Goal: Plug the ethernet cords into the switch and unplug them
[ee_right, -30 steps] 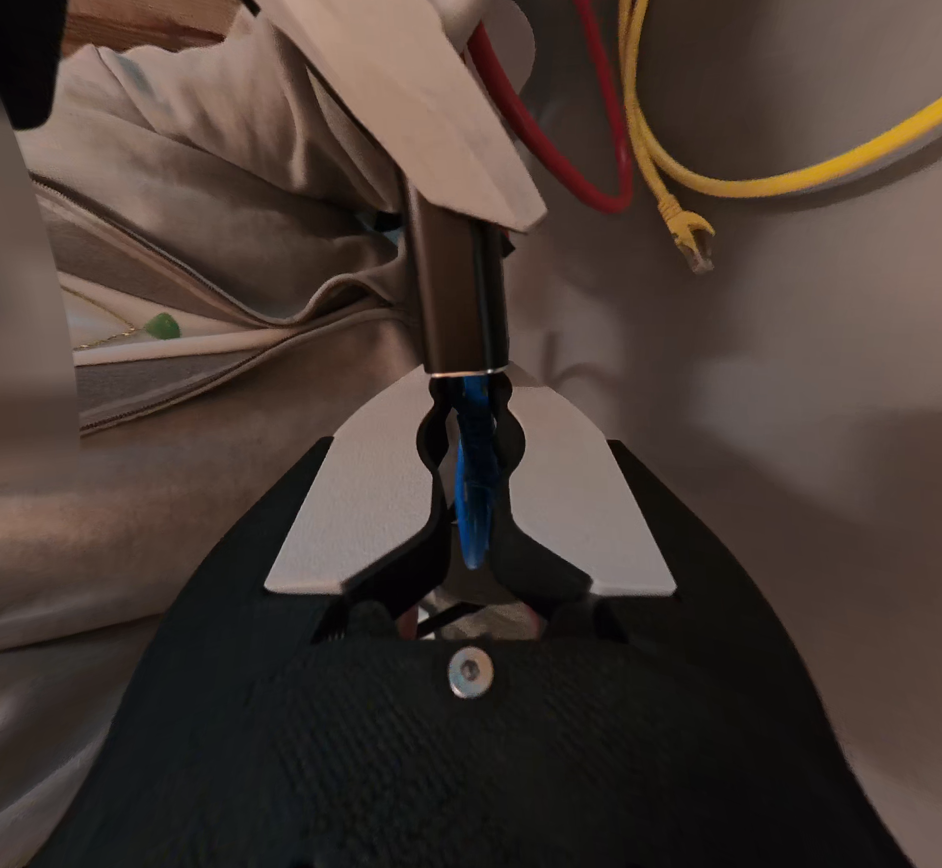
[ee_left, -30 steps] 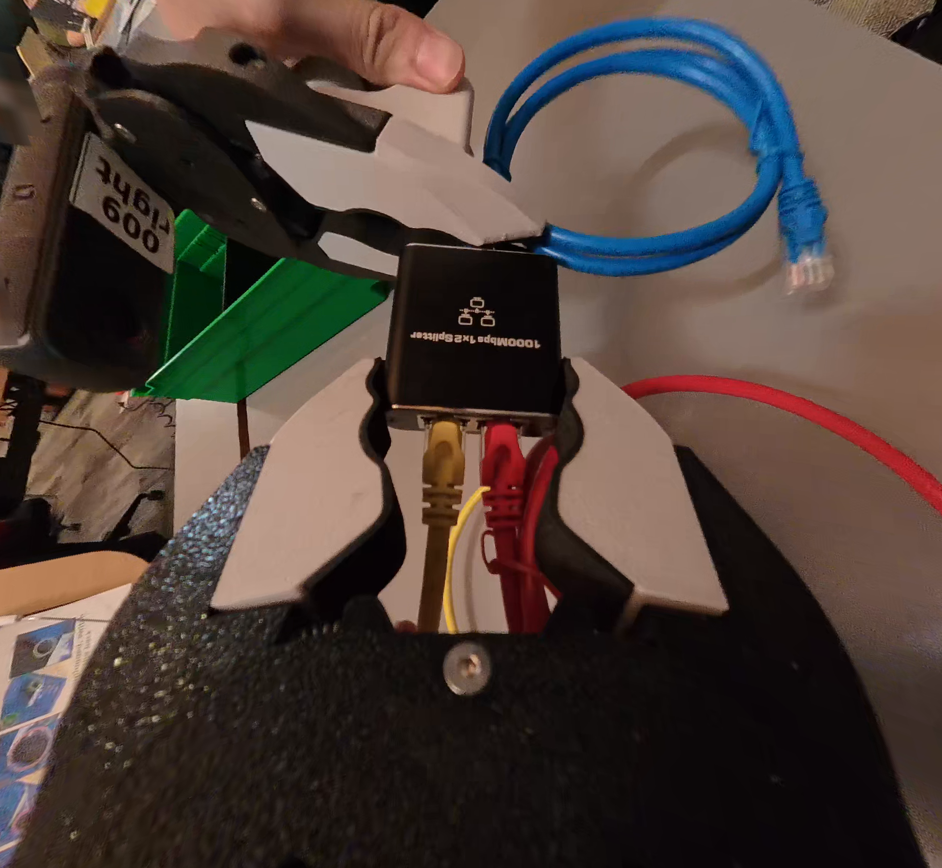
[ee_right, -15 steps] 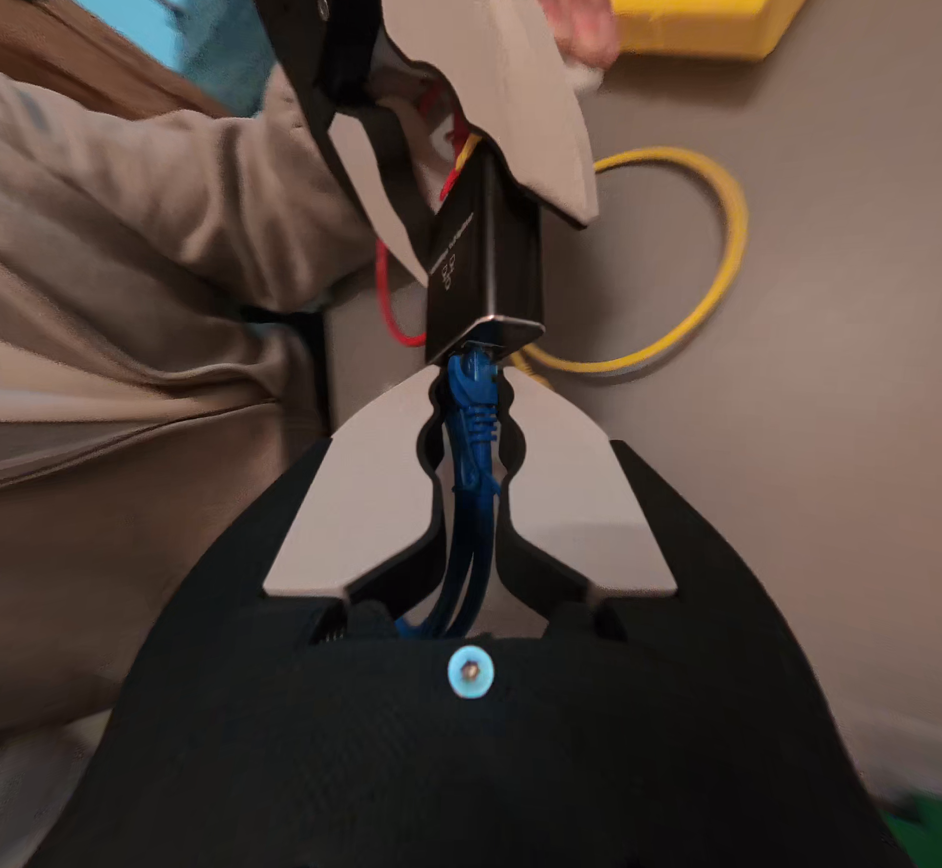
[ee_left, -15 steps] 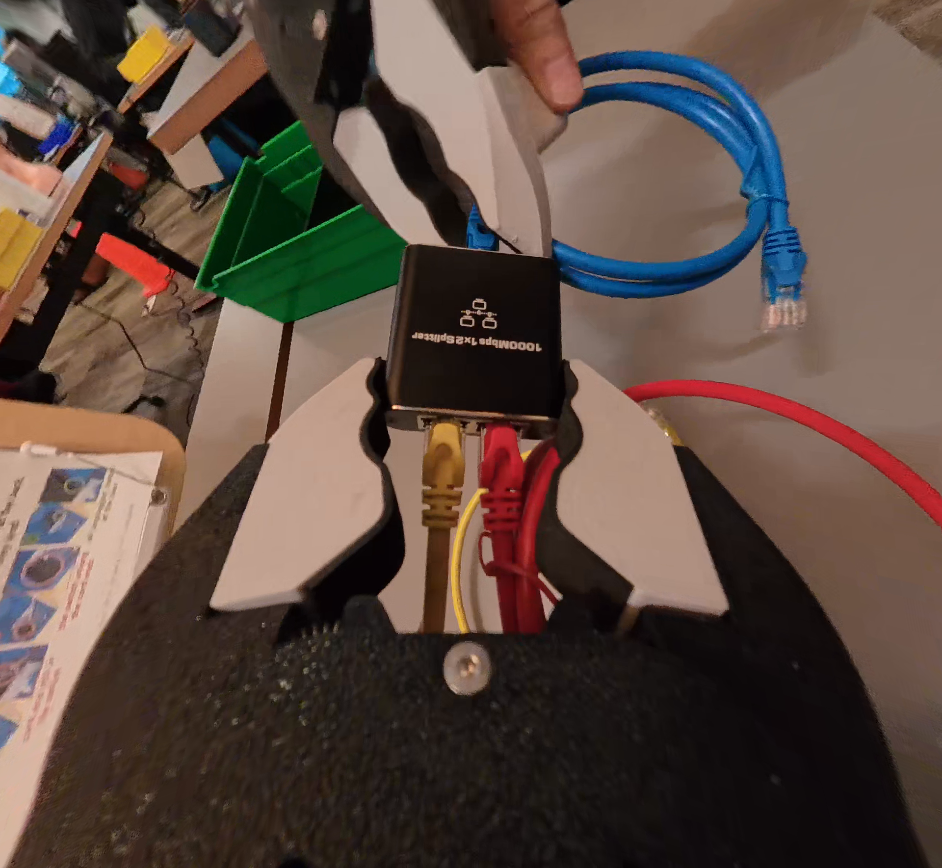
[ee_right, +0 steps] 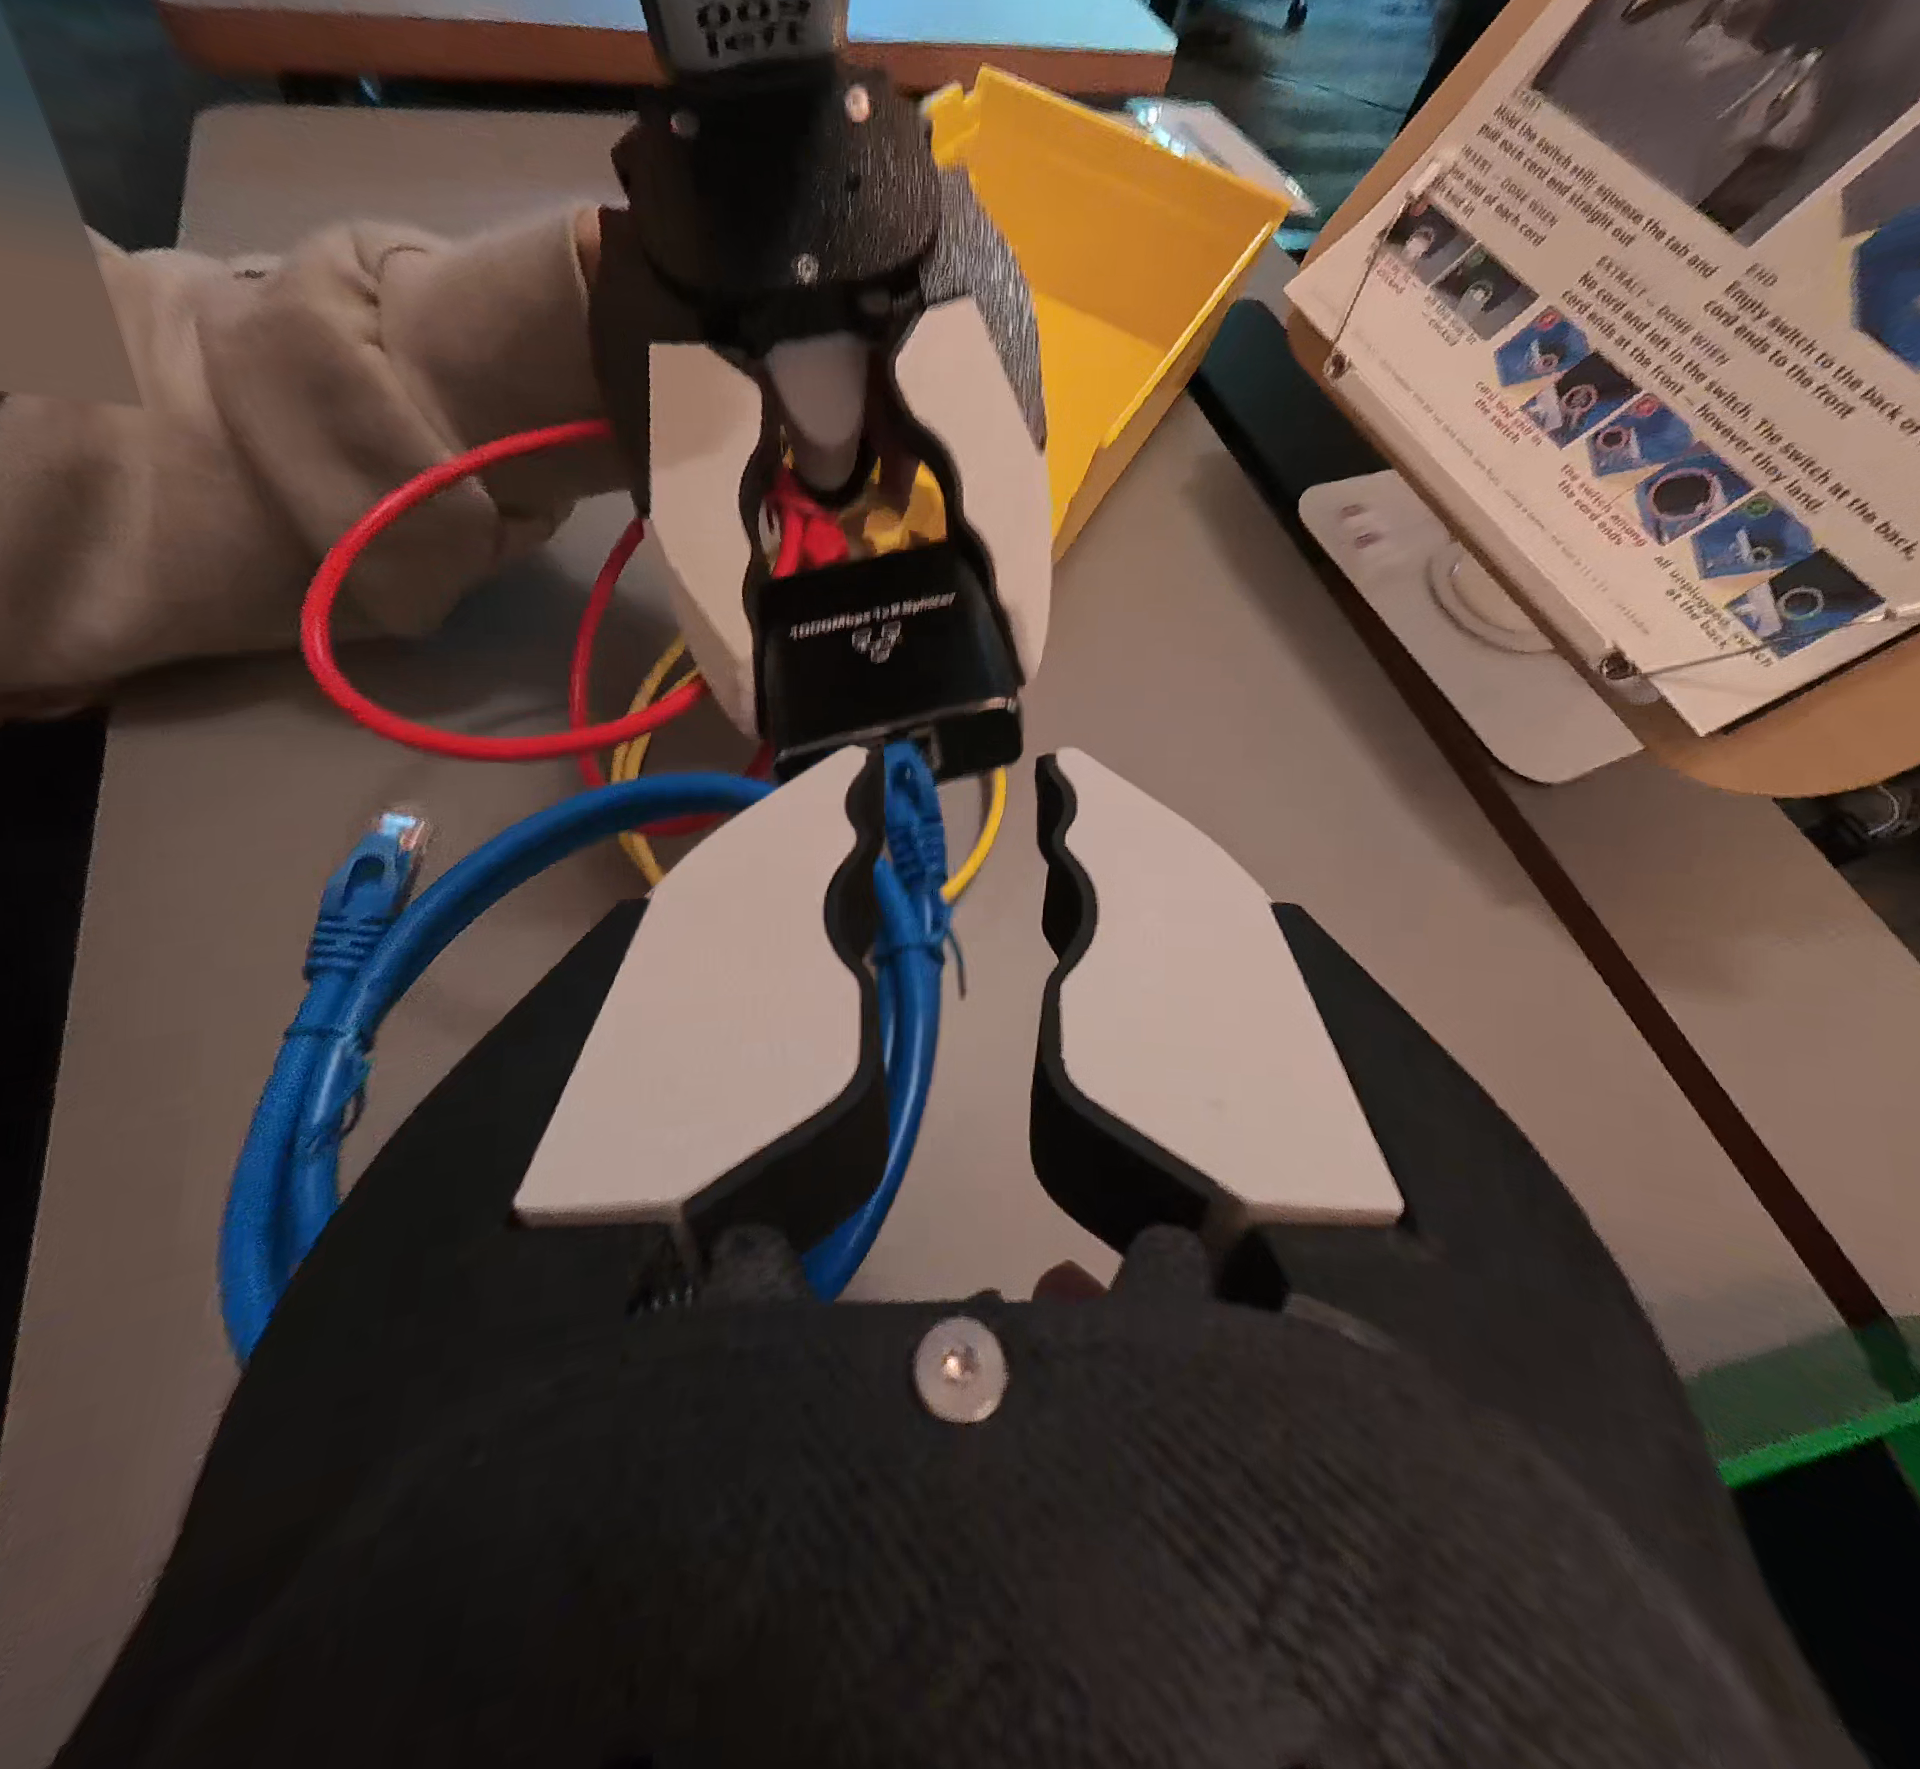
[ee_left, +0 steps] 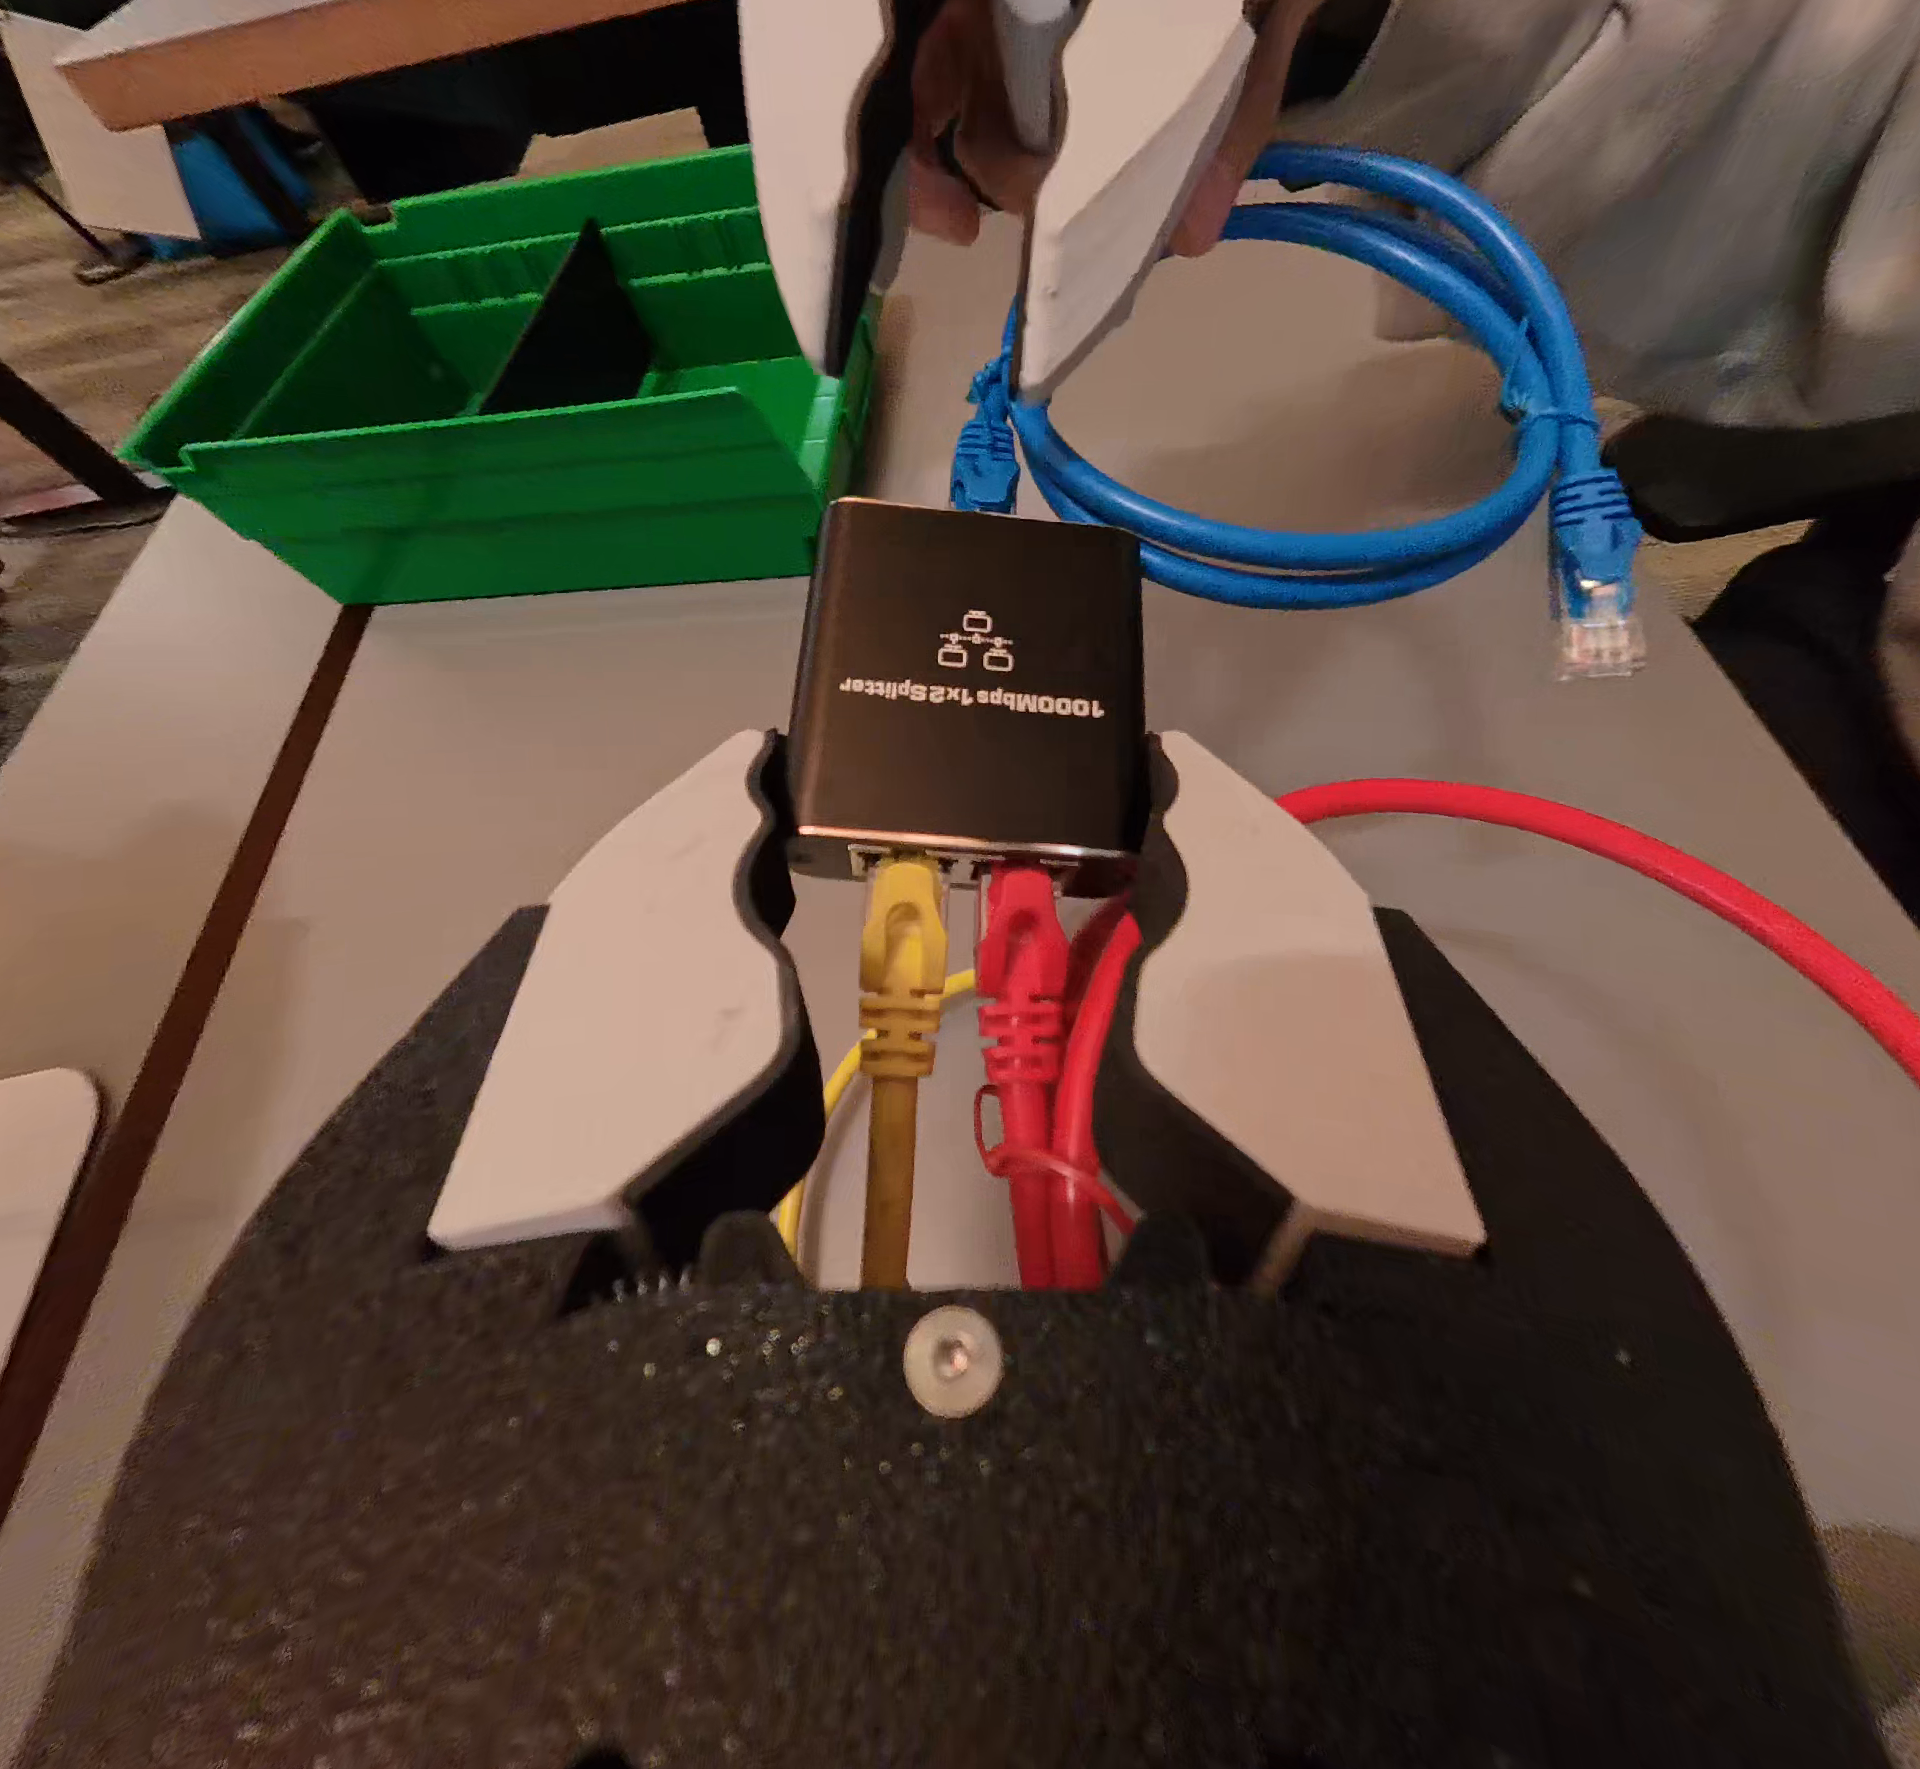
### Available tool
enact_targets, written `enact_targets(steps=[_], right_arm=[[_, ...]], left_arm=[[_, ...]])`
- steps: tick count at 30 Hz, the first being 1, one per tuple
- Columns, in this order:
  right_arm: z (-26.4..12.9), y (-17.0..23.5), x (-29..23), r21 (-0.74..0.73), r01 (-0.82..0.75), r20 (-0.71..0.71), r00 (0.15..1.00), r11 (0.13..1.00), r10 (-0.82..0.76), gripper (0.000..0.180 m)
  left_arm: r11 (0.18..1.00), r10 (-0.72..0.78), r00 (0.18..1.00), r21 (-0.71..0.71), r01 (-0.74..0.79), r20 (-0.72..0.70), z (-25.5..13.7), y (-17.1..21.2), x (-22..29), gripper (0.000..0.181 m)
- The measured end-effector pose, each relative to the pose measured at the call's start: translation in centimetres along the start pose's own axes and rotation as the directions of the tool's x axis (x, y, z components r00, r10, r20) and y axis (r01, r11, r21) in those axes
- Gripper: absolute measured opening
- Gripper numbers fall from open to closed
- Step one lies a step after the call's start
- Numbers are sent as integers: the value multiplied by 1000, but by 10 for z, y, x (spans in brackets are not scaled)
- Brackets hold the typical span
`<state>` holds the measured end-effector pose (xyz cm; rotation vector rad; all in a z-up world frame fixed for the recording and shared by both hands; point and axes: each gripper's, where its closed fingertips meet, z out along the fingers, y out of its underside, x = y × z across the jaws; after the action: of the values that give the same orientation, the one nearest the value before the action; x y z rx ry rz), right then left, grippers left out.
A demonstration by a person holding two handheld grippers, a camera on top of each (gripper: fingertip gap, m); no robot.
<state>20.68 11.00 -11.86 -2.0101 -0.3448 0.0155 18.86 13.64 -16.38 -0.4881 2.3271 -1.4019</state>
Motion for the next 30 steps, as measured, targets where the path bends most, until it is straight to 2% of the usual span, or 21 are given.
enact_targets(steps=[2,6,9,12,16,20,23,26,30], right_arm=[[0,-8,-1,51,-27,22,999,998,26,23],[4,-3,-5,-14,-254,195,948,967,252,19],[-1,-6,-17,-98,-403,371,834,910,409,17],[0,-1,-33,-238,-466,459,719,852,522,18],[4,7,-46,-363,-504,487,614,783,621,10],[8,19,-48,-422,-536,429,593,732,681,11],[6,28,-55,-490,-546,413,542,680,732,30],[9,35,-58,-523,-549,401,517,652,757,24],[10,35,-65,-544,-562,445,438,624,782,21]], left_arm=[[1000,-13,1000,4,13,-17,2,-2,3,63],[999,29,999,26,-29,-18,0,-8,6,63],[998,61,998,31,-60,-21,-2,-10,9,63],[994,109,993,37,-108,-41,-3,-13,15,63],[983,182,979,6,-182,-92,-2,-8,28,63],[978,200,974,-46,-206,-104,3,0,30,63],[973,211,970,-69,-220,-117,8,3,32,63],[968,227,965,-80,-239,-134,12,5,36,63],[962,252,955,-64,-265,-155,10,5,40,63]])
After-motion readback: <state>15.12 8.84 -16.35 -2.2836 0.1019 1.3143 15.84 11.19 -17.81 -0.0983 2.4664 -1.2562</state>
